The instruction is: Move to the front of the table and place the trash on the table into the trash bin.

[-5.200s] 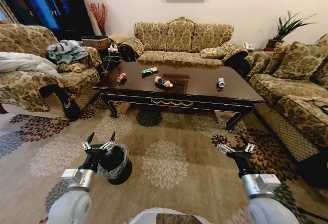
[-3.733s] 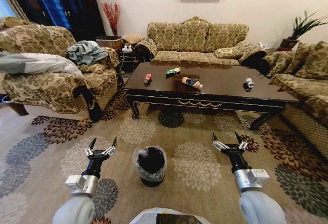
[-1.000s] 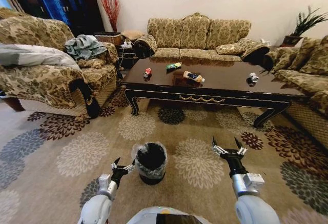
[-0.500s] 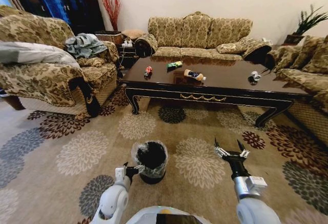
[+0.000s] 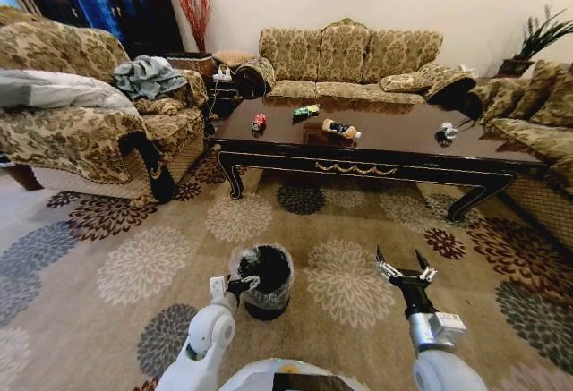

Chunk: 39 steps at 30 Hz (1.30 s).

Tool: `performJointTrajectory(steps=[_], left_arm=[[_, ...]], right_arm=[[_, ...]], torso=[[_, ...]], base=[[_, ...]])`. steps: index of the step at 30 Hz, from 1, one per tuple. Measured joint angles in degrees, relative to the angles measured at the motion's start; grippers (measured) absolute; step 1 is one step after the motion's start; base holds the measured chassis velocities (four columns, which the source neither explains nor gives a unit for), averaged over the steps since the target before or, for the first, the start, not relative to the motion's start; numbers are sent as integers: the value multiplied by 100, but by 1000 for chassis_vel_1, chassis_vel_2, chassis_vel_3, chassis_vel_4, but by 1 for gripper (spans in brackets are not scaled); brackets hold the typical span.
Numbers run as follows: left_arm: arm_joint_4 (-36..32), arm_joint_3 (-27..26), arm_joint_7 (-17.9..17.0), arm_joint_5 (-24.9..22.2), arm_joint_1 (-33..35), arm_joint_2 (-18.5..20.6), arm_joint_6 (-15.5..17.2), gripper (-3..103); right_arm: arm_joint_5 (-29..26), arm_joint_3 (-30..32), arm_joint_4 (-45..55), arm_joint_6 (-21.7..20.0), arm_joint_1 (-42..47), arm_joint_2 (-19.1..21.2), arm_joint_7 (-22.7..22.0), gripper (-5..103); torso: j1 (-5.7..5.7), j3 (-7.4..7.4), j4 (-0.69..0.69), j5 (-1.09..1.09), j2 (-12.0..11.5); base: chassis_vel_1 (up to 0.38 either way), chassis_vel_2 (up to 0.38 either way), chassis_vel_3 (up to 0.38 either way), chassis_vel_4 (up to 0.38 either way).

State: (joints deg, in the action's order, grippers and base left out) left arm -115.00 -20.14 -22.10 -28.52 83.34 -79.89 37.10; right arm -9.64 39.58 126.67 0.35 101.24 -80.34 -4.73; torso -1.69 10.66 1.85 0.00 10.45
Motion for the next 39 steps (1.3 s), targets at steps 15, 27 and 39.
performJointTrajectory(steps=[15, 27, 39], left_arm=[[1217, 82, 108, 356, -603, 310, -109, 100], [1522, 66, 200, 713, -682, 352, -296, 77], [1361, 45, 232, 734, -481, 314, -354, 33]], right_arm=[[26, 107, -46, 90, 50, -45, 1, 100], [23, 125, -164, 128, 5, -81, -7, 100], [72, -22, -323, 146, -160, -76, -85, 100]], torso=[[-9, 18, 1, -1, 28], [-12, 22, 0, 1, 40], [-16, 28, 0, -3, 42]], base=[[0, 0, 0, 0], [0, 0, 0, 0], [0, 0, 0, 0]])
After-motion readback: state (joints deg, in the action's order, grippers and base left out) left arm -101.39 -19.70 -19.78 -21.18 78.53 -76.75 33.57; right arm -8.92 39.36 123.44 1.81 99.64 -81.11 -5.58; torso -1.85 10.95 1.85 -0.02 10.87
